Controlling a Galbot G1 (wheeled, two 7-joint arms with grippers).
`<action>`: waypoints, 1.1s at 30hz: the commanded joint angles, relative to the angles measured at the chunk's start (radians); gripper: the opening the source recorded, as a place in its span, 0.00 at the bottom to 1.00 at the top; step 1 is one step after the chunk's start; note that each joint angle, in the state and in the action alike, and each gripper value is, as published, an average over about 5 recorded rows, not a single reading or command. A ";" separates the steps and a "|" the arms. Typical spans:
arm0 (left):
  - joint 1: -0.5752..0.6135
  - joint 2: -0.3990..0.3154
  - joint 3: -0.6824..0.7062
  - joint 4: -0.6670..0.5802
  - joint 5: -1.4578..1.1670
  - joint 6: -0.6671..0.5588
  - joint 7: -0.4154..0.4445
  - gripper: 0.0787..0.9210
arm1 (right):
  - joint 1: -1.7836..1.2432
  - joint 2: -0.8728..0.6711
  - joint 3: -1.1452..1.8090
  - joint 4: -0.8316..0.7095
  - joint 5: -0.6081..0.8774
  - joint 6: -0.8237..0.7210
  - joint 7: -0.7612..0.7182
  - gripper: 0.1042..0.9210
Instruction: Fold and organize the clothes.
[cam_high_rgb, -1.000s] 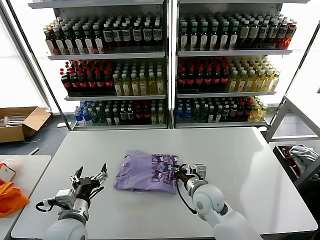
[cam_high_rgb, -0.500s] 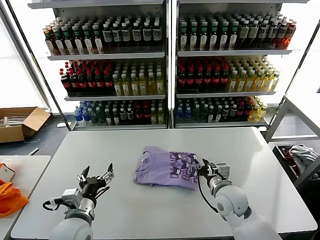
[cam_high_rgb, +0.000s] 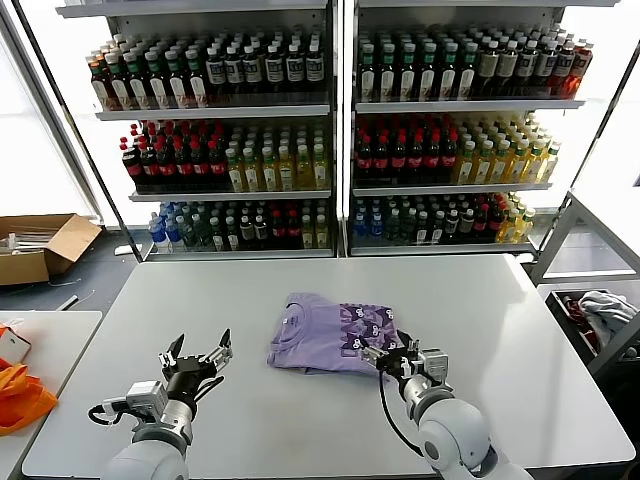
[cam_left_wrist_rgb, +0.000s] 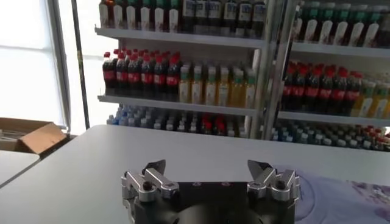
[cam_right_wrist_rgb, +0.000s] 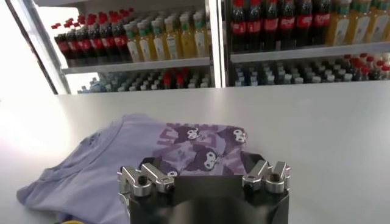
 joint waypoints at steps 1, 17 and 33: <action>0.010 0.001 0.001 -0.002 0.000 -0.001 0.001 0.88 | -0.063 0.042 -0.002 0.032 0.106 -0.002 0.054 0.87; 0.027 -0.006 0.001 -0.004 -0.001 -0.006 0.009 0.88 | -0.026 0.094 0.000 -0.047 0.095 -0.002 0.055 0.88; 0.045 -0.009 0.005 -0.005 0.004 -0.034 0.016 0.88 | -0.083 0.094 0.049 -0.026 0.029 0.002 0.033 0.88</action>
